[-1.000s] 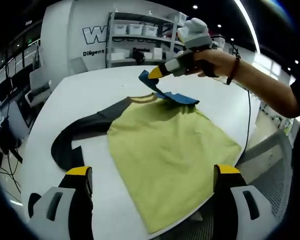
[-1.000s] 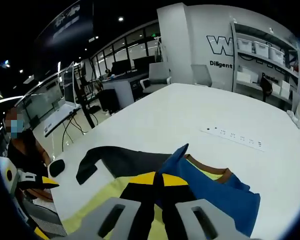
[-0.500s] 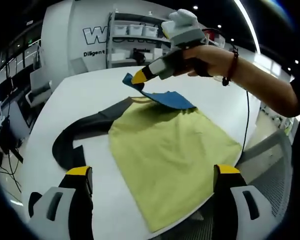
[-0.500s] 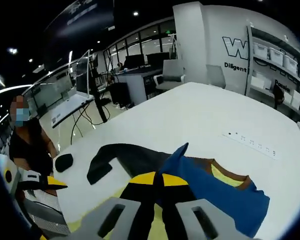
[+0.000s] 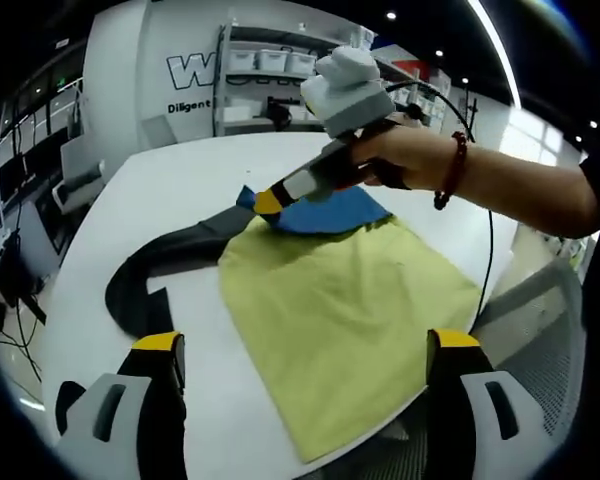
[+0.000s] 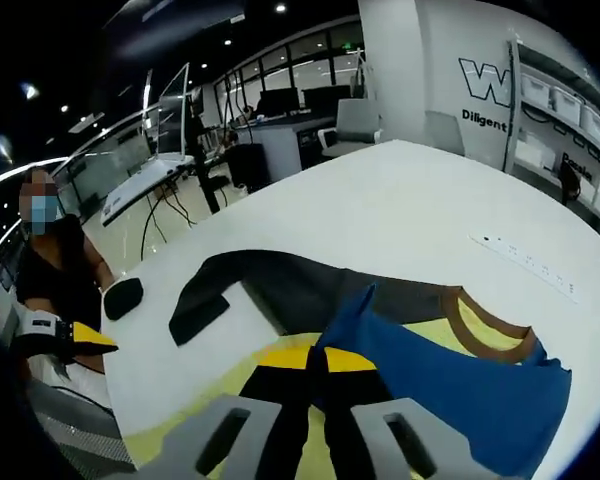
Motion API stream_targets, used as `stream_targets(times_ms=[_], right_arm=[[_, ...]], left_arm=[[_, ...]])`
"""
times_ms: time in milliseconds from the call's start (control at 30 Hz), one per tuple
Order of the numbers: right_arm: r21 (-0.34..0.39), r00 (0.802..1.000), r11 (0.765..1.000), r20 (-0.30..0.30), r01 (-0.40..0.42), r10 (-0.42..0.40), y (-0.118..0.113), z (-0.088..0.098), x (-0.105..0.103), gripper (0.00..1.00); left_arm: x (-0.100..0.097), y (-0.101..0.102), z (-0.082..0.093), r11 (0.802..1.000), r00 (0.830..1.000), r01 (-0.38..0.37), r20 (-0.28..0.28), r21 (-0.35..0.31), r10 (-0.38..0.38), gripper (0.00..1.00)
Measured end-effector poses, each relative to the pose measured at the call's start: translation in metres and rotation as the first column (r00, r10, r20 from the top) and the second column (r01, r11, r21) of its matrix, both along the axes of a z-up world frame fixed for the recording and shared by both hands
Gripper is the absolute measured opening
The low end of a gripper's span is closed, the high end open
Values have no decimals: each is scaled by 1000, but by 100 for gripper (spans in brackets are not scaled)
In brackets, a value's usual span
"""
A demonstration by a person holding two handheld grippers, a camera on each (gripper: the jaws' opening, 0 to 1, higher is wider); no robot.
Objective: Fold the garment on the visible template until the final outline fits inside the template.
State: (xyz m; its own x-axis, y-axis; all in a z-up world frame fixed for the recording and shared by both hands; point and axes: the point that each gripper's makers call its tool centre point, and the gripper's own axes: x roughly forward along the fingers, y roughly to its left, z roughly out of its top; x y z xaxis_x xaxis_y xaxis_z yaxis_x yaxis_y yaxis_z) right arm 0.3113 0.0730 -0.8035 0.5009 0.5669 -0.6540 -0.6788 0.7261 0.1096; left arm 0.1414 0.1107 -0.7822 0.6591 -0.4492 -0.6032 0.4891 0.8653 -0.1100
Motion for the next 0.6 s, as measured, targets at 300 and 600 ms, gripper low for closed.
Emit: stream_targets(times_ms=[300, 600], right_arm=[[-10, 999, 999, -1, -34, 34, 6, -16, -5, 0], [-27, 999, 999, -24, -47, 46, 9, -30, -4, 0]], left_arm=[[3, 3, 1, 1000, 1000, -9, 5, -1, 9, 99], [2, 3, 0, 1000, 1000, -8, 3, 0, 8, 99]])
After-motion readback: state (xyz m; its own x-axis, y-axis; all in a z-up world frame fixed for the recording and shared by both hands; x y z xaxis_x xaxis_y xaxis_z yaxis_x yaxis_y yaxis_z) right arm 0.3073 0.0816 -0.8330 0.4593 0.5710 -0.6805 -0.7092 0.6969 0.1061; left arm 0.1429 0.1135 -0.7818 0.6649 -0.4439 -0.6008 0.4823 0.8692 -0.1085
